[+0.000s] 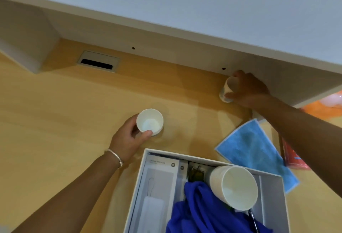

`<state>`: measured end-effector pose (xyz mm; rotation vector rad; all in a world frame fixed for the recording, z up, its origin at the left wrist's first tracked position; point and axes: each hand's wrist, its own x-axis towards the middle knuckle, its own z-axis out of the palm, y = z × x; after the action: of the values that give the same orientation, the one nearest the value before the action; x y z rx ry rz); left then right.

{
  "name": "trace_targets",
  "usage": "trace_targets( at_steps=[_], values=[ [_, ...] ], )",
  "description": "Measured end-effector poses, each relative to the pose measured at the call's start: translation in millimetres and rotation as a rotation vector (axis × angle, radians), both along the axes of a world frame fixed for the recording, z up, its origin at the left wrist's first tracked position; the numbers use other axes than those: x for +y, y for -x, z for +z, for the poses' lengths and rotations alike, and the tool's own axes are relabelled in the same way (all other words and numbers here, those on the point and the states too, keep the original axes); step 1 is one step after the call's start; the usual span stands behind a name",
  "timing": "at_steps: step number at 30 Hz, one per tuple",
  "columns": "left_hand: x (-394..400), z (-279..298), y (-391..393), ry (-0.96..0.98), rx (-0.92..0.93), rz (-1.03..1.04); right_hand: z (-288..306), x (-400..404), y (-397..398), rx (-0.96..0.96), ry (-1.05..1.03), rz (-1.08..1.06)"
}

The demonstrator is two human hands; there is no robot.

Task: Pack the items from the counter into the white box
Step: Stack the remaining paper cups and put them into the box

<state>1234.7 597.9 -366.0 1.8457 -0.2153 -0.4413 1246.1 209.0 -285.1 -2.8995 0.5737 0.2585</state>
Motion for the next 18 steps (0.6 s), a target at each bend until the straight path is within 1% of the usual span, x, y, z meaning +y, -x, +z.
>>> trace_targets(
  at_steps=[3,5,7,10,12,18],
  values=[
    [2,5,1,0.010,0.036,-0.065,23,65,8,-0.090,-0.182,0.188],
    [2,7,0,0.041,0.040,-0.091,43,111,15,-0.090,-0.334,0.258],
    [1,8,-2,0.061,0.017,-0.117,60,153,22,-0.080,-0.377,0.390],
    [-1,10,-5,0.099,-0.026,-0.132,73,198,26,-0.093,-0.355,0.562],
    [-4,11,-7,0.136,-0.035,-0.120,72,215,26,-0.085,-0.284,0.629],
    [-7,15,-9,0.143,-0.088,-0.091,61,220,22,-0.065,-0.087,0.663]
  ],
)
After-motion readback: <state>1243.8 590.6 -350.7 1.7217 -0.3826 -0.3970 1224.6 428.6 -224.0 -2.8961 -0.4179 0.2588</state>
